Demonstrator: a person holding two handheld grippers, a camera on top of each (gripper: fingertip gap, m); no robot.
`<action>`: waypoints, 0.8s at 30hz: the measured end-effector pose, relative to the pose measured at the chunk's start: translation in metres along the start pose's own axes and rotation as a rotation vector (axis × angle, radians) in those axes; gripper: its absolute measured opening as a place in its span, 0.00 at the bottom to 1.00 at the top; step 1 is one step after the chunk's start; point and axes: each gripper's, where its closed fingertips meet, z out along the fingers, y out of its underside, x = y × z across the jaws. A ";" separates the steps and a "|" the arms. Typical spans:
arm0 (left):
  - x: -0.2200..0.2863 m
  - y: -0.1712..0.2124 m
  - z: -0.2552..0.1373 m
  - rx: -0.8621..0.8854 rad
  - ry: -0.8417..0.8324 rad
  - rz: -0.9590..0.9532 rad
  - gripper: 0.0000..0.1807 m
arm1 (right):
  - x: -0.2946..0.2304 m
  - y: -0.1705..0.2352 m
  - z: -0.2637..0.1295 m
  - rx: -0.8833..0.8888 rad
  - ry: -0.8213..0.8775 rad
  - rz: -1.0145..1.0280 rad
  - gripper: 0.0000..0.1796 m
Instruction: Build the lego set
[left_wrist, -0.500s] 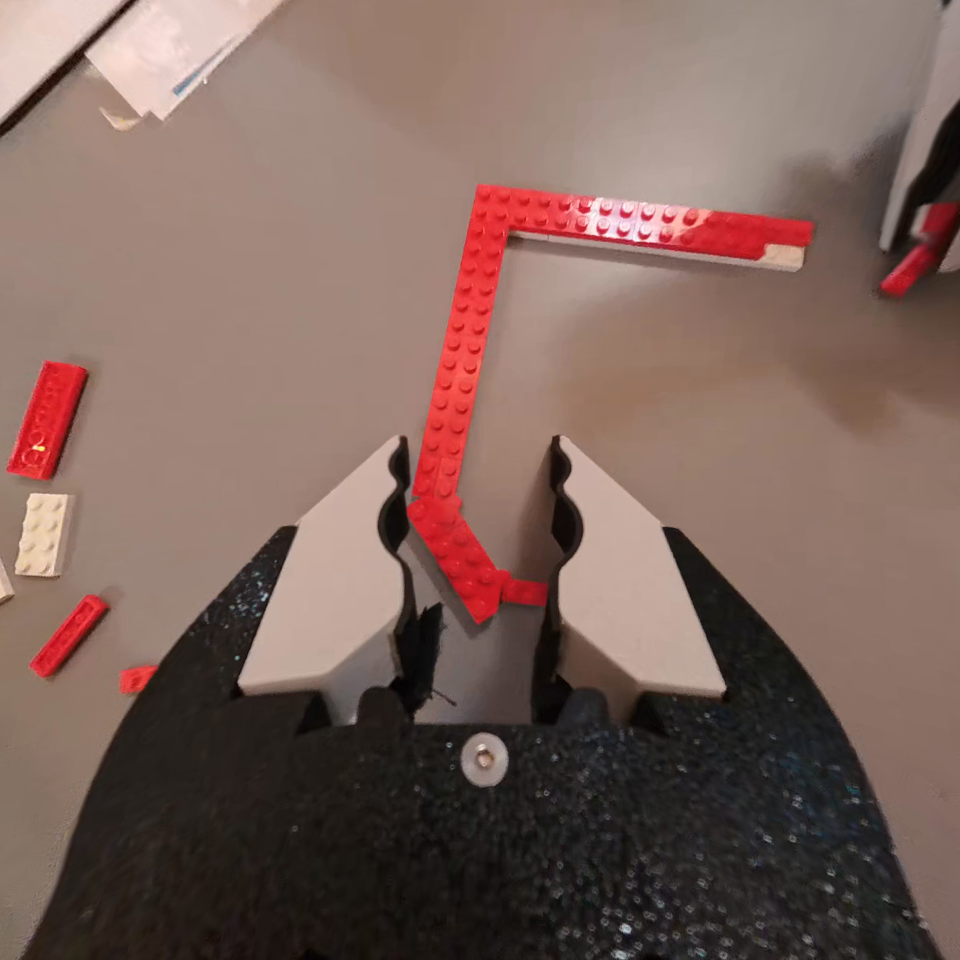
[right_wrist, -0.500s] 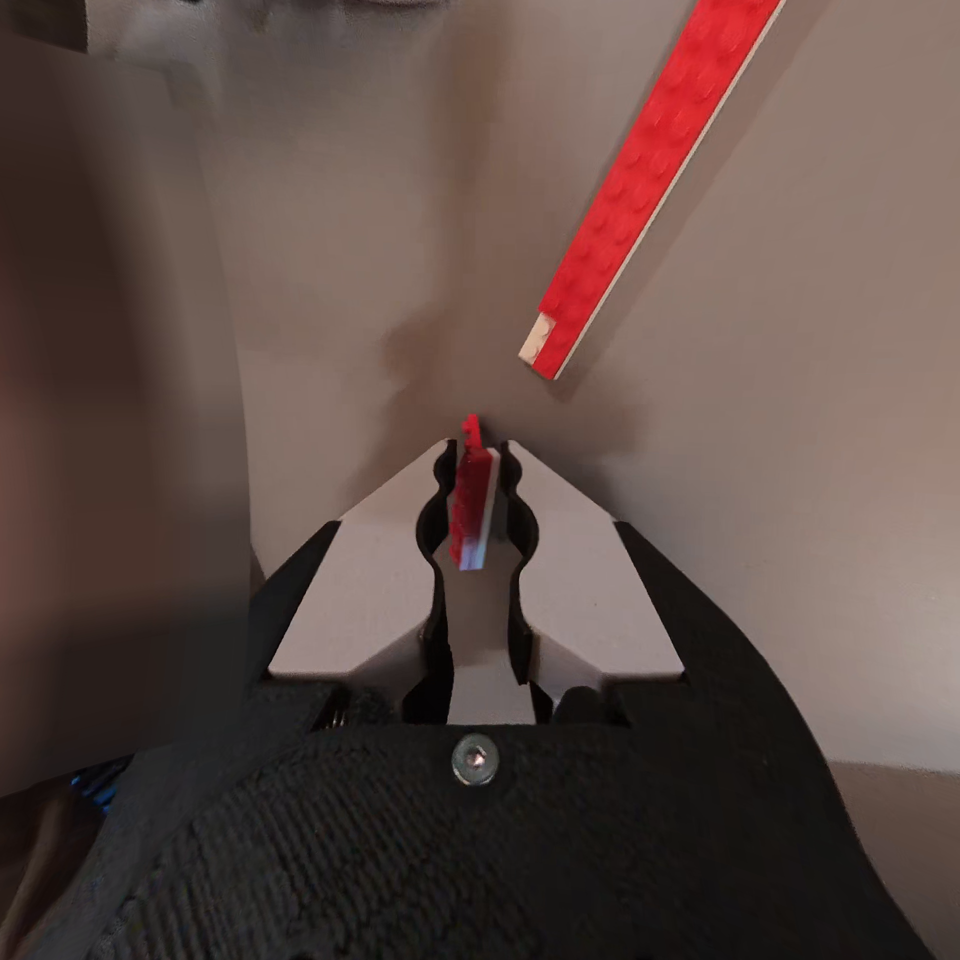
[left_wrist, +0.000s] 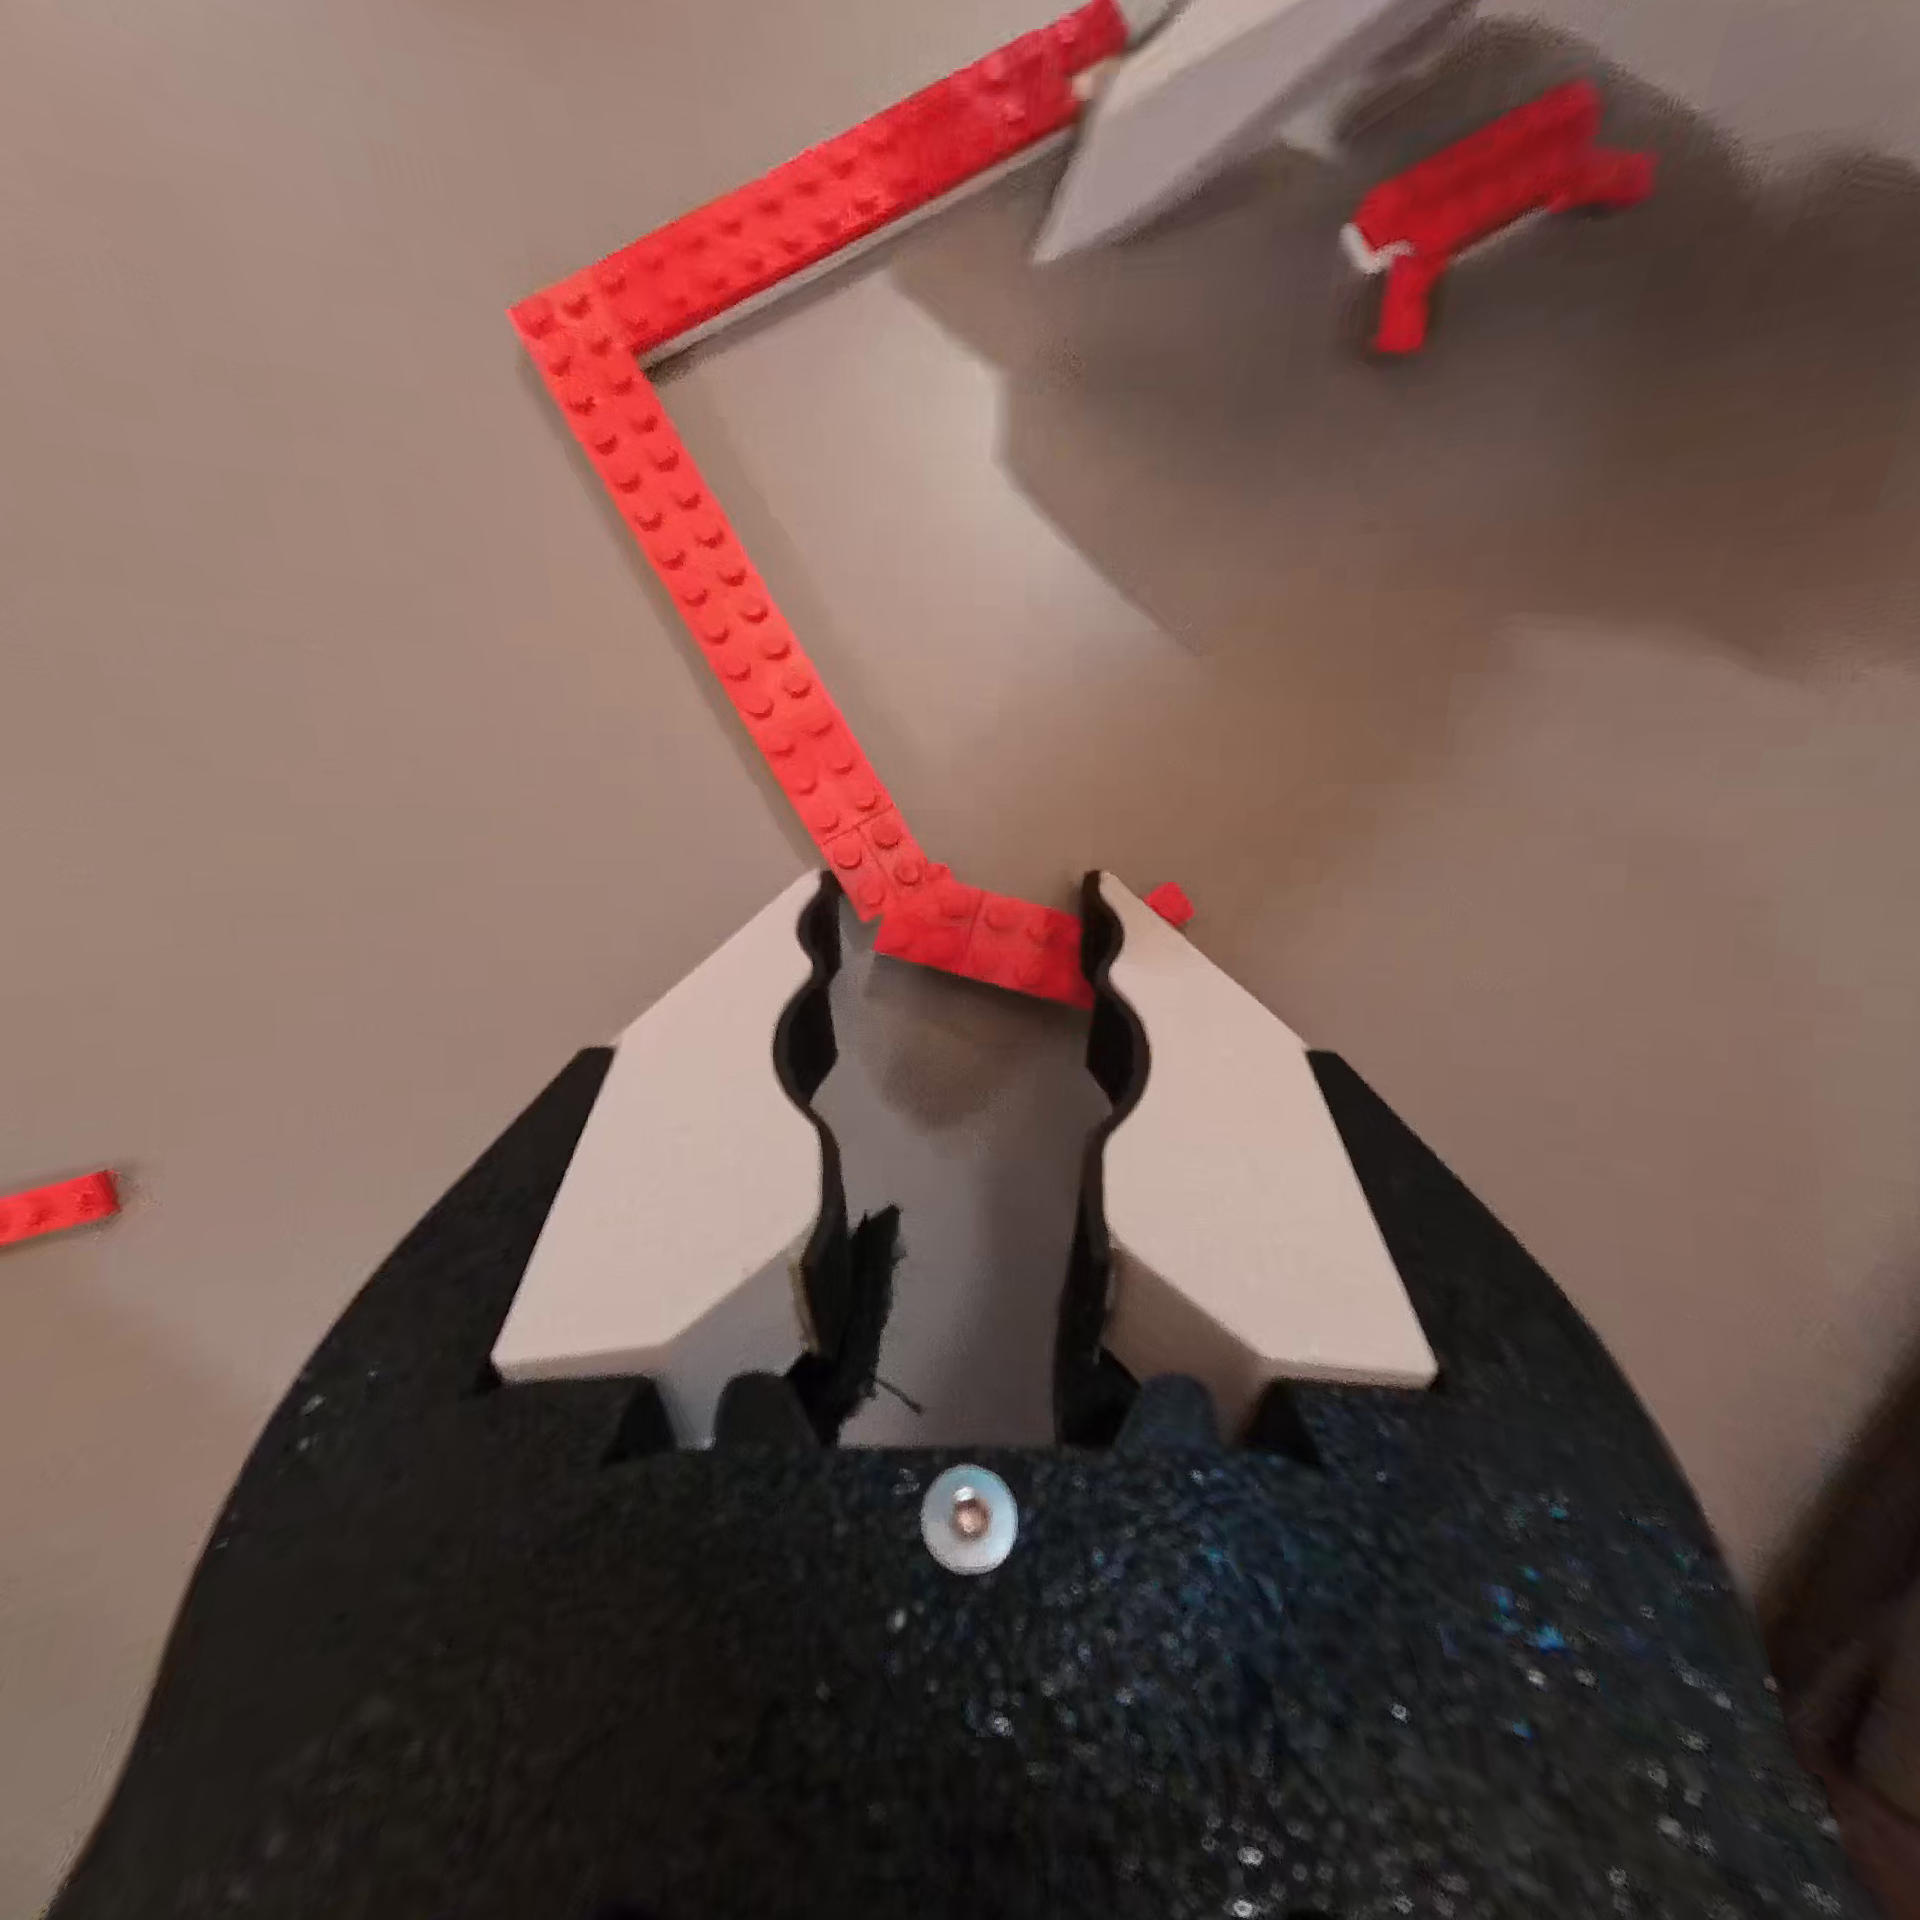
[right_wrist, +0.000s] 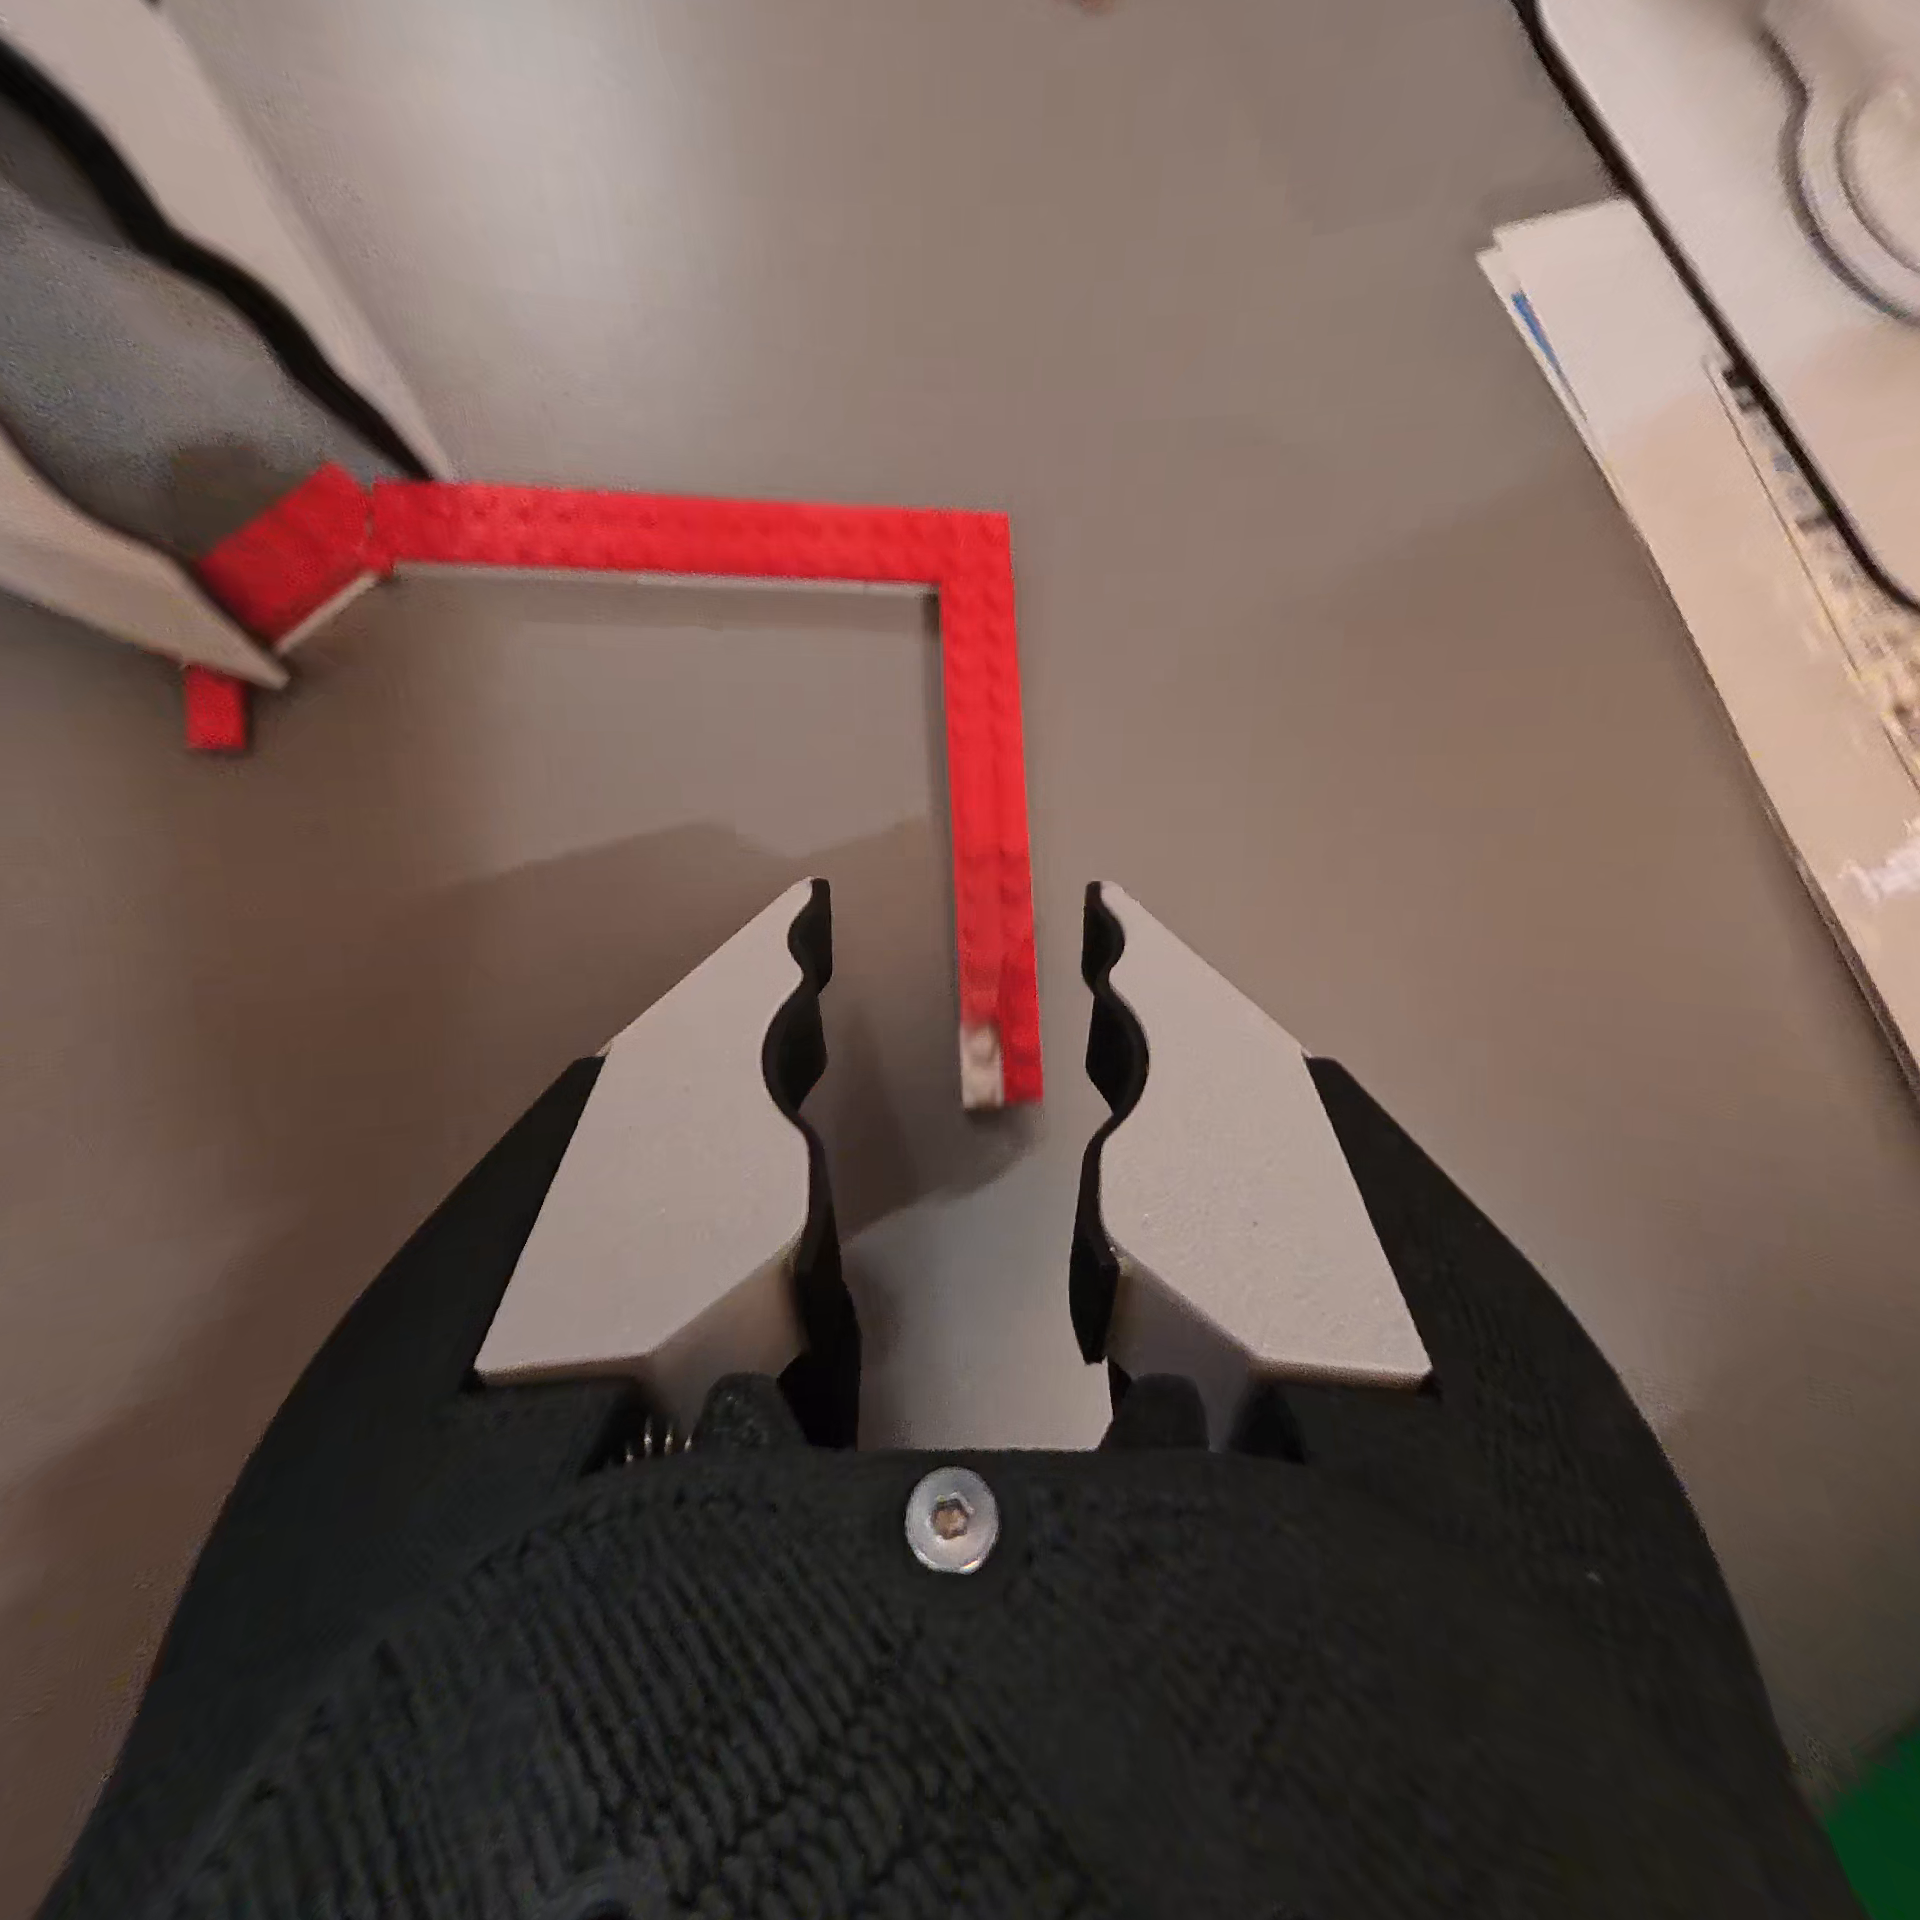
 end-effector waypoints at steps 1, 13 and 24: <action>0.005 0.002 -0.002 -0.002 0.026 -0.008 0.25 | 0.000 -0.005 0.007 0.009 -0.016 -0.007 0.26; -0.036 -0.010 -0.045 0.256 -0.114 0.108 0.06 | -0.018 -0.025 0.042 -0.095 -0.254 -0.146 0.08; -0.033 -0.034 -0.009 0.397 -0.364 0.866 0.35 | -0.053 -0.052 0.022 0.055 -0.667 -0.037 0.08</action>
